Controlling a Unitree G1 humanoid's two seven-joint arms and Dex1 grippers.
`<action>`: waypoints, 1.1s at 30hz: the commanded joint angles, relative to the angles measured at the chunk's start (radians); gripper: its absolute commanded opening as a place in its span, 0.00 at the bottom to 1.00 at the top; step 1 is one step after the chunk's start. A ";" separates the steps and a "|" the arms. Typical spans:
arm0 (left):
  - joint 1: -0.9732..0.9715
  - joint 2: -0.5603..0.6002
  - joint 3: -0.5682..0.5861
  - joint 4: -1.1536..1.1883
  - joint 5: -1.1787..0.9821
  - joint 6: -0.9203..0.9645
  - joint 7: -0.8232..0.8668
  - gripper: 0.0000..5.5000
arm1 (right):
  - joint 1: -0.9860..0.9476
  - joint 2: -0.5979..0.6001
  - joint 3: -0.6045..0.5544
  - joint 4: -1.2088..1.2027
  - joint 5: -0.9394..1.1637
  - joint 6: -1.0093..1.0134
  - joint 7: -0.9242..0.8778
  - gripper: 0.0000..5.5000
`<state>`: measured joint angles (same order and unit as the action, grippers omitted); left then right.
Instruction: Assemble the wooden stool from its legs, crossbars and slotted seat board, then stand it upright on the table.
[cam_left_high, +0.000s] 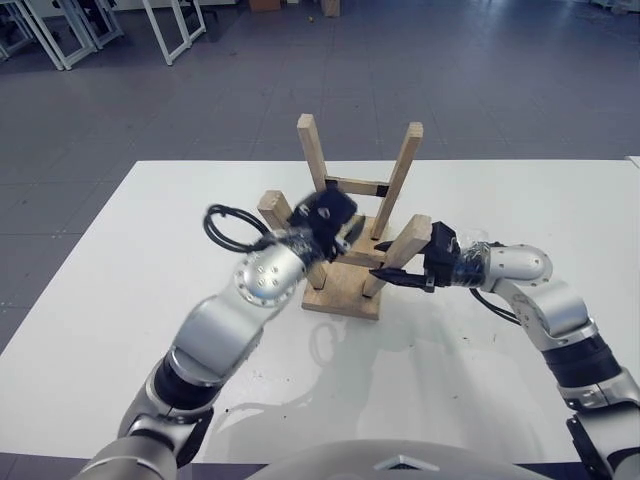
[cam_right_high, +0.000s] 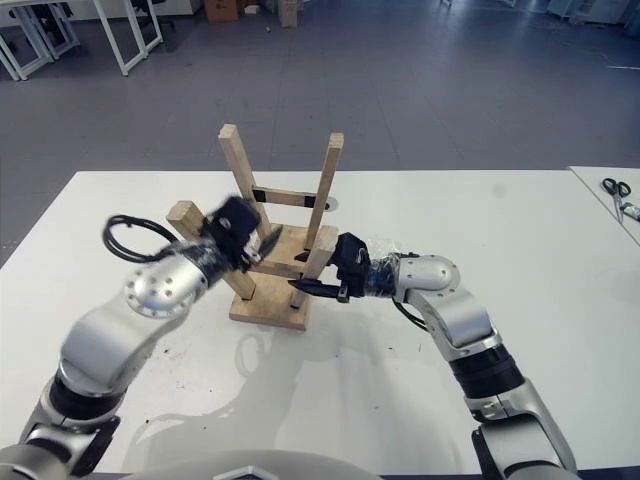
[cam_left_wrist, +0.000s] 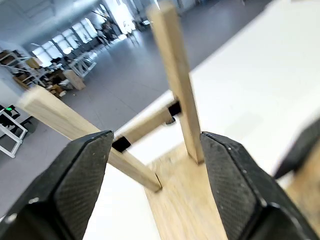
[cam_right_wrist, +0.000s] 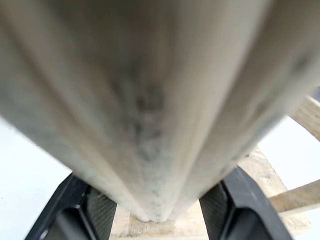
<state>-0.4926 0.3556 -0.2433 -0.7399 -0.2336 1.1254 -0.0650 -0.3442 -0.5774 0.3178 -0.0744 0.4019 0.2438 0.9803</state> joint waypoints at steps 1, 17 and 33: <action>-0.168 -0.192 0.205 -0.055 -0.105 0.162 -0.004 0.58 | 0.169 -0.064 0.185 0.214 -0.199 0.244 -0.058 0.37; 0.184 -0.023 0.420 0.306 0.106 -0.135 0.015 0.58 | 0.151 -0.074 0.152 0.129 -0.124 0.188 -0.005 0.37; 0.370 0.029 0.322 0.507 0.145 -0.343 -0.084 0.58 | 0.078 -0.094 0.138 0.103 -0.066 0.145 0.109 0.37</action>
<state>-0.1505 0.3260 0.0085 -0.3540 -0.1333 0.8484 -0.1642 -0.3596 -0.6051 0.3454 -0.0646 0.4068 0.2438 0.9900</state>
